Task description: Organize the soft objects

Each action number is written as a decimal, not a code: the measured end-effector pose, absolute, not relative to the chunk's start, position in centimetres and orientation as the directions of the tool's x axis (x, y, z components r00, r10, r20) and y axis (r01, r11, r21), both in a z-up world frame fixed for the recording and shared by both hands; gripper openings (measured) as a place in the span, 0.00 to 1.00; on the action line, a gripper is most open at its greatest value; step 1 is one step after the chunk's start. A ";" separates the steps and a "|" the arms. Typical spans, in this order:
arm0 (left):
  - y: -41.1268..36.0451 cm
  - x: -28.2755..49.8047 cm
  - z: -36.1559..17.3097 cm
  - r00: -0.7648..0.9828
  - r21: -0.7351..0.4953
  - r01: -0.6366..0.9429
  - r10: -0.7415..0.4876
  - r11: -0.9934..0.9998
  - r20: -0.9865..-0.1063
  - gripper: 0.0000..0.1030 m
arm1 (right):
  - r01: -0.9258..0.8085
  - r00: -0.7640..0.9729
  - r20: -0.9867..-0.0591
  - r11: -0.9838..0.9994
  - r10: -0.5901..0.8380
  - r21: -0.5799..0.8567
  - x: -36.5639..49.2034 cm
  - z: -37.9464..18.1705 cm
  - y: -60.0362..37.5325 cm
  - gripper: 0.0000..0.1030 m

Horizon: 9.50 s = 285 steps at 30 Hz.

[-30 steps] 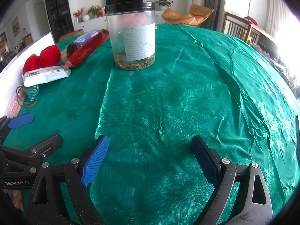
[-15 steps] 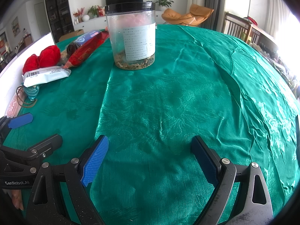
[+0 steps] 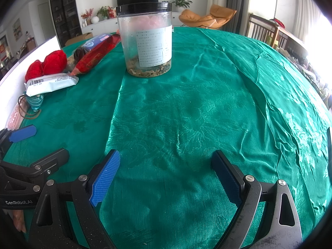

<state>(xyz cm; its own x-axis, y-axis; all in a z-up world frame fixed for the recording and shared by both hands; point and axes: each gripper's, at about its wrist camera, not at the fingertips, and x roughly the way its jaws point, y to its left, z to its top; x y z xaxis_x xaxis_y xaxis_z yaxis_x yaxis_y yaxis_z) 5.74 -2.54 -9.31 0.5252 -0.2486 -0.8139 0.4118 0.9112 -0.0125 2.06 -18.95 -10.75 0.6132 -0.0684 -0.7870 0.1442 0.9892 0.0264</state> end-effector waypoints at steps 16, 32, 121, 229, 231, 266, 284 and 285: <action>-2.6 5.8 -9.4 0.525 -0.011 0.411 -0.247 0.912 -0.814 1.00 | 0.144 0.613 -0.787 0.989 -0.068 0.027 2.0 -10.7 -18.9 0.89; -1.8 14.7 -1.7 0.479 0.189 0.478 -0.074 0.858 -0.874 1.00 | 0.143 0.613 -0.787 0.989 -0.066 0.028 2.1 -10.8 -19.0 0.89; -0.6 3.8 -8.3 0.541 -0.163 0.414 -0.386 0.895 -0.747 0.67 | 0.062 0.616 -0.768 0.962 0.172 0.265 9.5 -3.8 -23.8 0.18; -5.9 7.3 -10.7 0.544 0.003 0.349 -0.199 0.937 -0.815 1.00 | 0.487 0.524 -0.805 0.873 -0.279 0.014 2.9 -12.2 -29.4 0.91; -5.9 7.3 -10.7 0.544 0.001 0.346 -0.200 0.938 -0.815 1.00 | 0.487 0.524 -0.805 0.873 -0.279 0.014 2.9 -12.2 -29.4 0.91; -6.0 7.4 -10.8 0.547 0.005 0.336 -0.190 0.942 -0.815 1.00 | 0.488 0.524 -0.804 0.873 -0.280 0.014 3.0 -12.2 -29.4 0.91; -6.0 7.5 -10.8 0.547 0.005 0.335 -0.191 0.942 -0.815 1.00 | 0.488 0.524 -0.804 0.873 -0.281 0.013 3.0 -12.2 -29.3 0.91; -6.0 7.5 -10.8 0.547 0.005 0.335 -0.191 0.942 -0.815 1.00 | 0.488 0.524 -0.804 0.873 -0.281 0.013 3.0 -12.2 -29.3 0.91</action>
<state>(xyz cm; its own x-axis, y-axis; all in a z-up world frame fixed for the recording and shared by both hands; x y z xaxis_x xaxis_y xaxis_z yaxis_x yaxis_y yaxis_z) 7.47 -5.98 -10.79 0.5474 -0.1906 -0.8149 0.3355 0.9420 0.0050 3.00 -29.34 -12.25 0.5244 -0.2806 -0.8039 0.4877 0.8729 0.0135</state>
